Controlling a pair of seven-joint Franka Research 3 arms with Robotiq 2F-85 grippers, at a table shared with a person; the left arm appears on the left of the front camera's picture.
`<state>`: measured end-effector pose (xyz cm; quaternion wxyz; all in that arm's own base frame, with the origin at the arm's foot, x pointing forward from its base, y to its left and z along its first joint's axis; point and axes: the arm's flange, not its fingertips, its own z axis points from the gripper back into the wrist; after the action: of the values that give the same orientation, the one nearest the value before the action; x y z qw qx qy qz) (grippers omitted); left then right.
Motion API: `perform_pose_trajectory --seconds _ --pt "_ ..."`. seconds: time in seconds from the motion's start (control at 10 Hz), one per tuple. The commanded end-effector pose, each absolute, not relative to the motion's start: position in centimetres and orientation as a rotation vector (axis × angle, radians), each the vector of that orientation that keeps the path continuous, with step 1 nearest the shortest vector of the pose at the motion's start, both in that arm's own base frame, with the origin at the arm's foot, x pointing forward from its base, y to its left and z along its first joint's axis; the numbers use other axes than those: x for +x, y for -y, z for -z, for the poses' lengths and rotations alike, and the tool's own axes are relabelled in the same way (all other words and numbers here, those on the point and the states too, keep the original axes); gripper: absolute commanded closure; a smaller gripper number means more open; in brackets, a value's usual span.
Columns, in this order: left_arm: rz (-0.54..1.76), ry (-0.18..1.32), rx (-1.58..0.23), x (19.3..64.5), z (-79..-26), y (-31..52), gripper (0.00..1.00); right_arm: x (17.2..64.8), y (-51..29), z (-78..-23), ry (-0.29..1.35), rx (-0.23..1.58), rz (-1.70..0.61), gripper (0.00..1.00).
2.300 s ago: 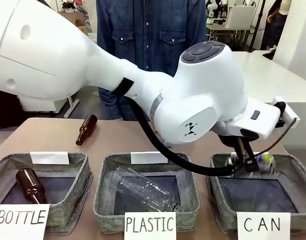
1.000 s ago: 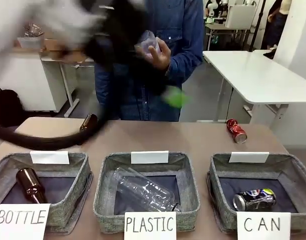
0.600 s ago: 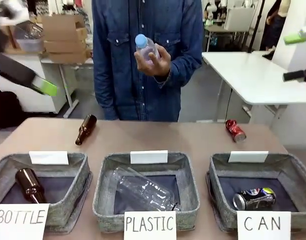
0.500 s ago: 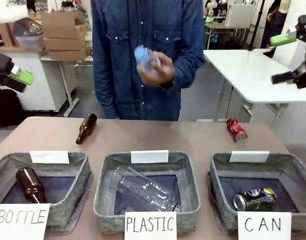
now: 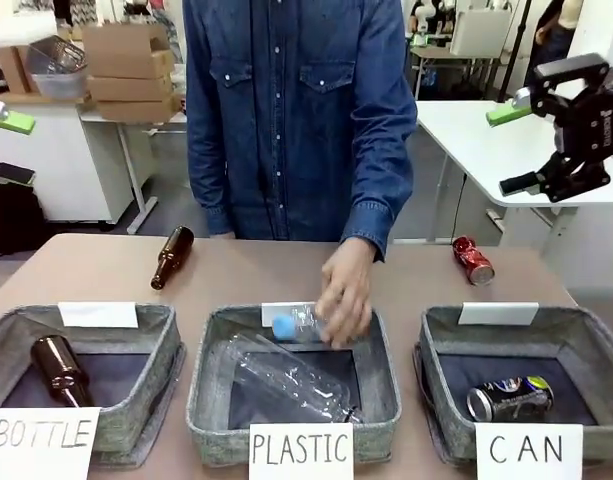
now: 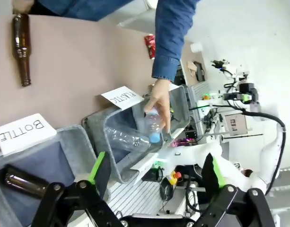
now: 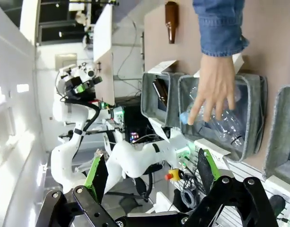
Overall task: Sort the can waste into the basket.
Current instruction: Pick up the can waste from the table and place it in the right Fabric basket.
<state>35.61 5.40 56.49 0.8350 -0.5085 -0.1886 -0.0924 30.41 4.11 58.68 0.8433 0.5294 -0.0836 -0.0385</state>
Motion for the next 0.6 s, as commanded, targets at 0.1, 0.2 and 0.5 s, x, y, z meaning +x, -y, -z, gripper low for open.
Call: perform_pose_trajectory --seconds 0.1,0.2,0.5 --pt "0.193 0.411 -0.976 35.61 -57.48 -5.33 0.00 29.39 -4.60 -59.00 0.187 1.118 0.034 0.00" --pt "0.193 0.411 -0.976 35.61 -57.48 -5.33 0.00 29.39 -4.60 -59.00 0.187 1.118 0.034 0.00" --pt "0.193 0.411 -0.976 35.61 -57.48 -5.33 0.00 29.39 -4.60 -59.00 0.187 1.118 0.034 0.00"
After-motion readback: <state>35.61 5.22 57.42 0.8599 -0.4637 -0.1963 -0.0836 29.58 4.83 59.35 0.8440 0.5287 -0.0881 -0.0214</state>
